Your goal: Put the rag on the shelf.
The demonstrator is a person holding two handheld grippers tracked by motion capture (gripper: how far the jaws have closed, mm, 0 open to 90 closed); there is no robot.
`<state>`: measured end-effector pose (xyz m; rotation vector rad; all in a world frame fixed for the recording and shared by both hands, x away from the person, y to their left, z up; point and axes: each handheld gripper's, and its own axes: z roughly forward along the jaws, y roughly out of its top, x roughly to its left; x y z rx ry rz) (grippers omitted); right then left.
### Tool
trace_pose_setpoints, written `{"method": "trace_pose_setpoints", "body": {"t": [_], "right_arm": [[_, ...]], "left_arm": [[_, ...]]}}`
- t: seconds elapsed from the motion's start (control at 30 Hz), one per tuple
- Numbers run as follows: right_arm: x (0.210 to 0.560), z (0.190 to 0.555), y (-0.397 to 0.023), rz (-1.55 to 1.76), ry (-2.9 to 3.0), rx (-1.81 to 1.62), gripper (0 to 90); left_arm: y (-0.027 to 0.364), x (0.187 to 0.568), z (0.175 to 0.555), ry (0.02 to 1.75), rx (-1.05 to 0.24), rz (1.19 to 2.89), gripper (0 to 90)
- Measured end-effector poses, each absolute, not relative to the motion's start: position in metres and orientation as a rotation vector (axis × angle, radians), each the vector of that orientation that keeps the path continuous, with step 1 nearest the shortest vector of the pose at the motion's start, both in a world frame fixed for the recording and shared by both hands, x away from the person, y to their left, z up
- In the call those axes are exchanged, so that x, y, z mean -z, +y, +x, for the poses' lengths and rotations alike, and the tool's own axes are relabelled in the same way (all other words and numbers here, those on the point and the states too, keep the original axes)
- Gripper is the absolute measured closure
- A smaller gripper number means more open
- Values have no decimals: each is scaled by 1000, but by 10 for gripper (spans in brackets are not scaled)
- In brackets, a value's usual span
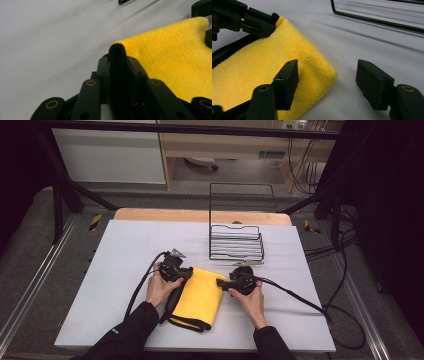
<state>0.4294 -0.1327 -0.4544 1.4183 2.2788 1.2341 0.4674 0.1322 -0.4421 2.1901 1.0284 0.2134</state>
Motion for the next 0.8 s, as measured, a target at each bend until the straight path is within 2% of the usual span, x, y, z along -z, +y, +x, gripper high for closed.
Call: {"method": "trace_pose_setpoints", "body": {"t": [0.27,0.5,0.8], "right_arm": [[453,430,-131,1491,2309,-1206,636],[452,429,-128,1603,2299,-1229,787],[450,427,-128,1617,2271,-1259,833]], "left_arm": [[133,442,468,1013,-217,2195,734],[133,442,468,1011,-209,2192,736],[133,439,465,999,-234,2197,793]]}}
